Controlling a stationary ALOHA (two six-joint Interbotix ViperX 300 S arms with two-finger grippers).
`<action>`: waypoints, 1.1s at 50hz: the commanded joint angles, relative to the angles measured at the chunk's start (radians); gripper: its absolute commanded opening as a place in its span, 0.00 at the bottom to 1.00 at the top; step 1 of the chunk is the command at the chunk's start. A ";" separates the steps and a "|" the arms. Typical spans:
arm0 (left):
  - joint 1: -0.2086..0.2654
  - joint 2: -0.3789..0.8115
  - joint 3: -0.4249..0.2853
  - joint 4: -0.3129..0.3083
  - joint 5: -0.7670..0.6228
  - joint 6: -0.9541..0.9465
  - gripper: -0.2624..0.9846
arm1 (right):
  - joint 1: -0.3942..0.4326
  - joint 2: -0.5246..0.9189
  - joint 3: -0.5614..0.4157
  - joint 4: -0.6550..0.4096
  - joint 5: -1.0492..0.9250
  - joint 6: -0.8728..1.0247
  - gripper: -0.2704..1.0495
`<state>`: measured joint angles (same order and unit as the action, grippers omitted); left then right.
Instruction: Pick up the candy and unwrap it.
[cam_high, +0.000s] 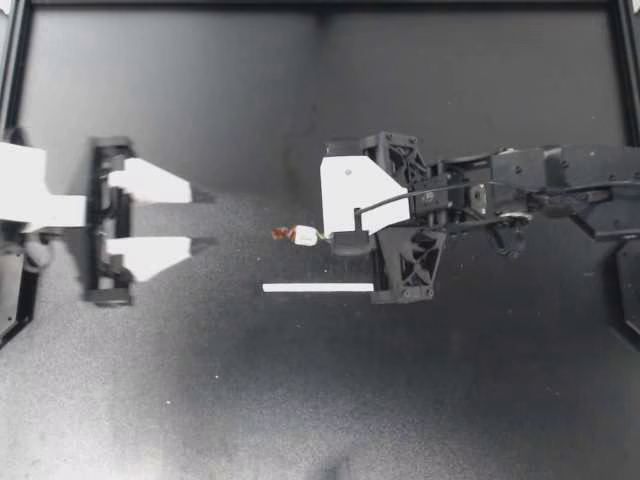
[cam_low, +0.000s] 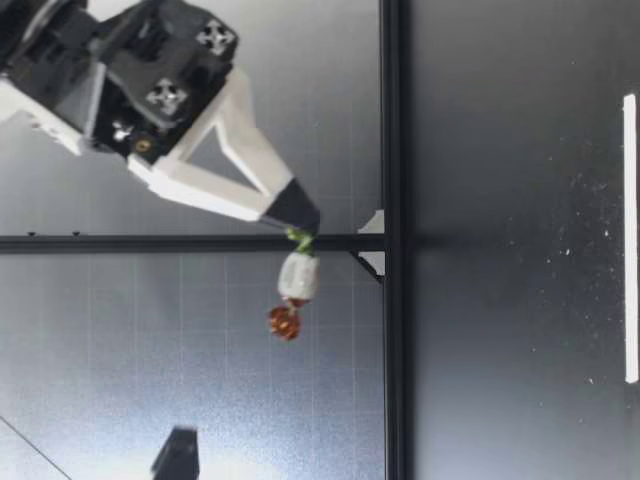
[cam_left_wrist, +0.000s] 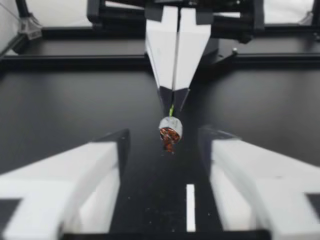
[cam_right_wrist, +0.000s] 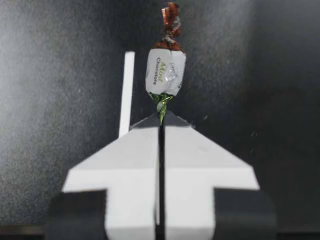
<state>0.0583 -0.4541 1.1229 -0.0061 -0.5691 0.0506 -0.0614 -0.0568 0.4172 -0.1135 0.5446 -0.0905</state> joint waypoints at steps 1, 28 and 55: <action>0.002 0.032 -0.046 -0.002 -0.011 -0.003 0.67 | -0.002 -0.032 -0.040 -0.003 -0.003 -0.006 0.07; -0.012 0.127 -0.101 -0.003 -0.014 -0.003 0.67 | -0.006 -0.008 -0.094 -0.043 -0.002 -0.031 0.07; -0.014 0.141 -0.103 -0.008 -0.021 0.002 0.17 | -0.006 0.000 -0.097 -0.041 0.000 -0.028 0.07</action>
<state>0.0460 -0.3007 1.0308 -0.0123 -0.5798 0.0522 -0.0614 -0.0445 0.3436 -0.1549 0.5461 -0.1197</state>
